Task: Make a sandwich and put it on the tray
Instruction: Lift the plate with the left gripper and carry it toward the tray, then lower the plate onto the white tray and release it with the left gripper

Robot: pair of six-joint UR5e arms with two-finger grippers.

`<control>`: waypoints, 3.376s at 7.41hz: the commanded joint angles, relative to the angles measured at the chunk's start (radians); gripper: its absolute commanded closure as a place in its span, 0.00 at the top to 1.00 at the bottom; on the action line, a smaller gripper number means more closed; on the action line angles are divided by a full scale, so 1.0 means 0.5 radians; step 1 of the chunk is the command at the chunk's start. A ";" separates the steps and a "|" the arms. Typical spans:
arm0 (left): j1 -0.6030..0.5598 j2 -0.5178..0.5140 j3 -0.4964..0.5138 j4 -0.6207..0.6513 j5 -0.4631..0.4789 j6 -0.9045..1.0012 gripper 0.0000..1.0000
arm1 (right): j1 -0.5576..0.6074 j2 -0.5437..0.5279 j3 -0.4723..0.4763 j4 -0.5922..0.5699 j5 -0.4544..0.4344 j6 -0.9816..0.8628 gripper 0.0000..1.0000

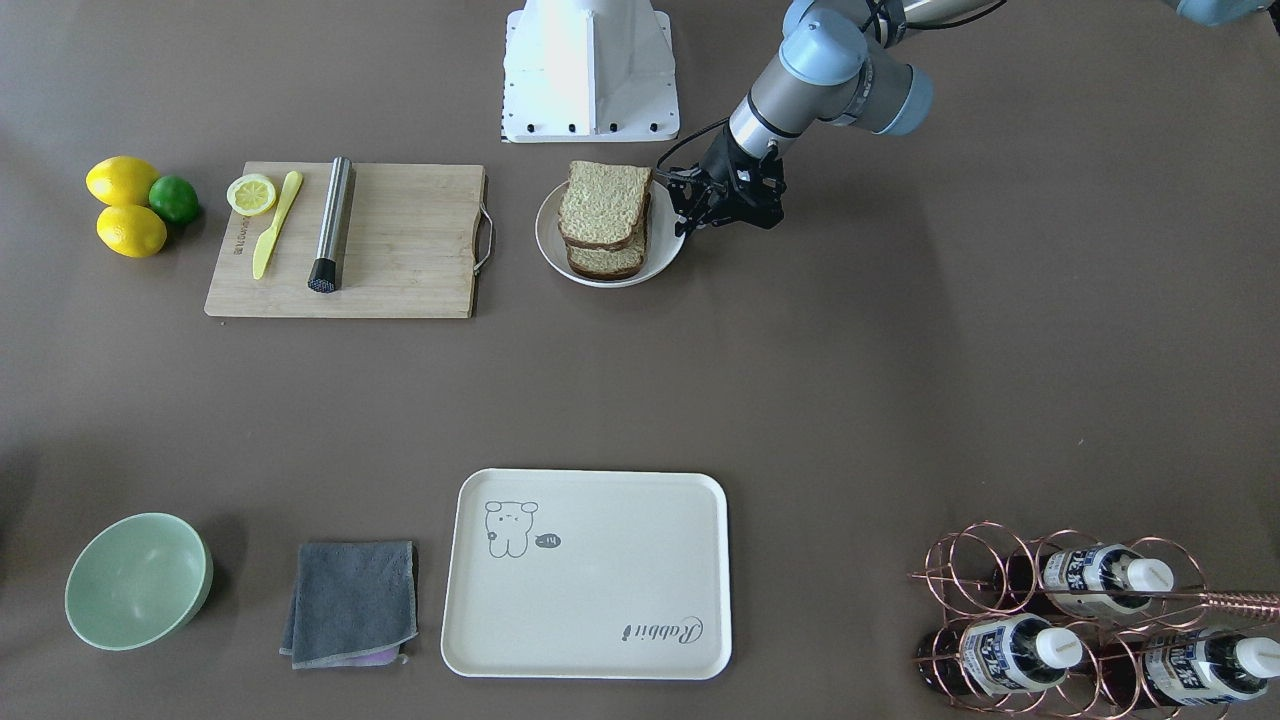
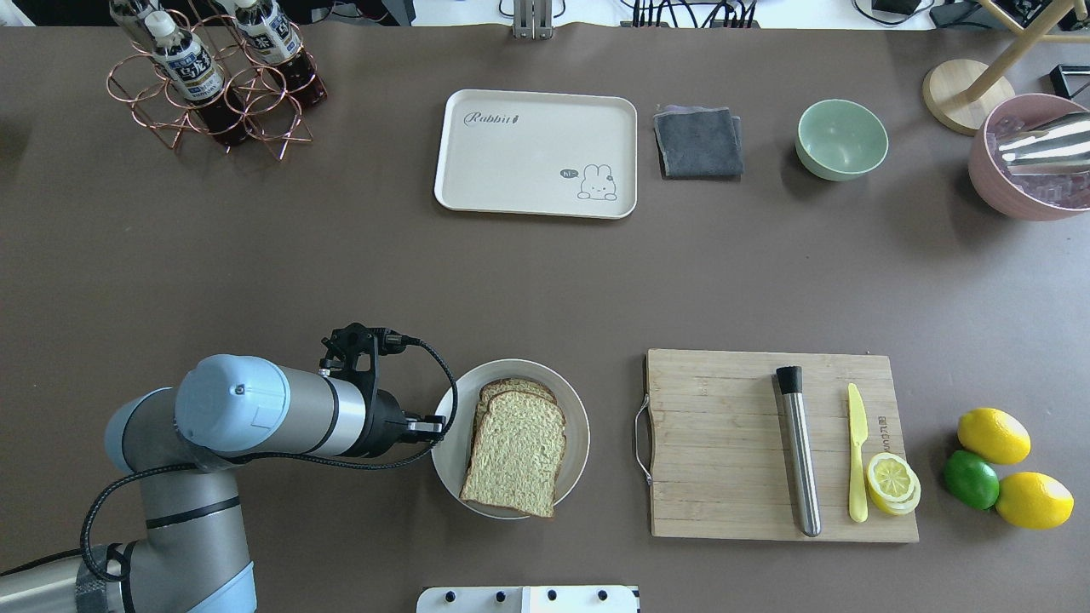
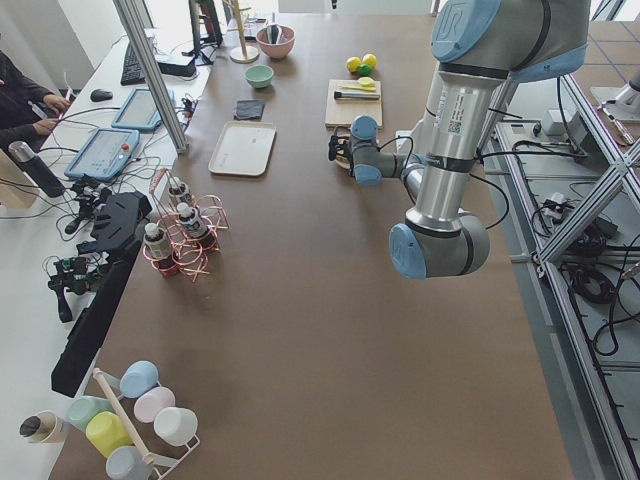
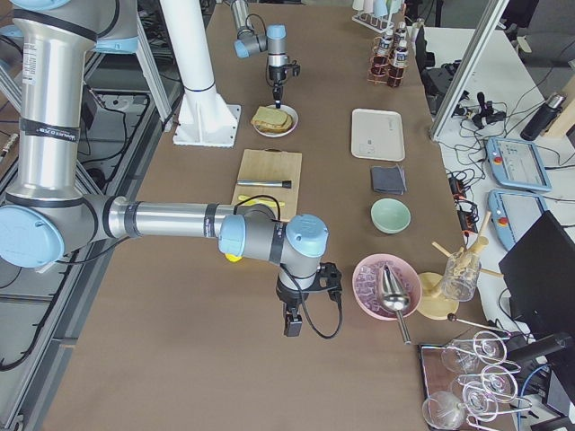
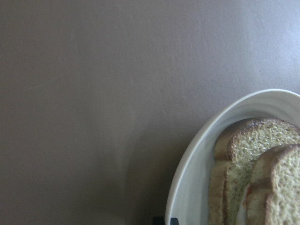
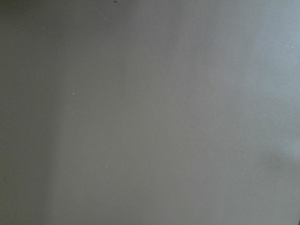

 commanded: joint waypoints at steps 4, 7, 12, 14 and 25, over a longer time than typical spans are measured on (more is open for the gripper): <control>-0.552 -0.402 0.460 0.027 -0.532 0.085 0.00 | 0.001 0.005 -0.023 0.004 -0.003 0.001 1.00; -0.844 -0.755 0.954 0.027 -0.814 0.177 0.00 | 0.001 0.005 -0.035 0.004 0.000 -0.002 1.00; -0.982 -1.280 1.700 0.008 -0.864 0.186 0.00 | -0.002 0.020 -0.038 0.004 0.000 0.001 1.00; -0.983 -1.519 2.128 -0.165 -0.788 0.202 0.00 | -0.002 0.020 -0.041 0.004 0.000 0.001 1.00; -1.074 -1.278 1.703 -0.033 -0.630 0.244 0.99 | -0.002 0.020 -0.072 0.004 0.043 -0.002 1.00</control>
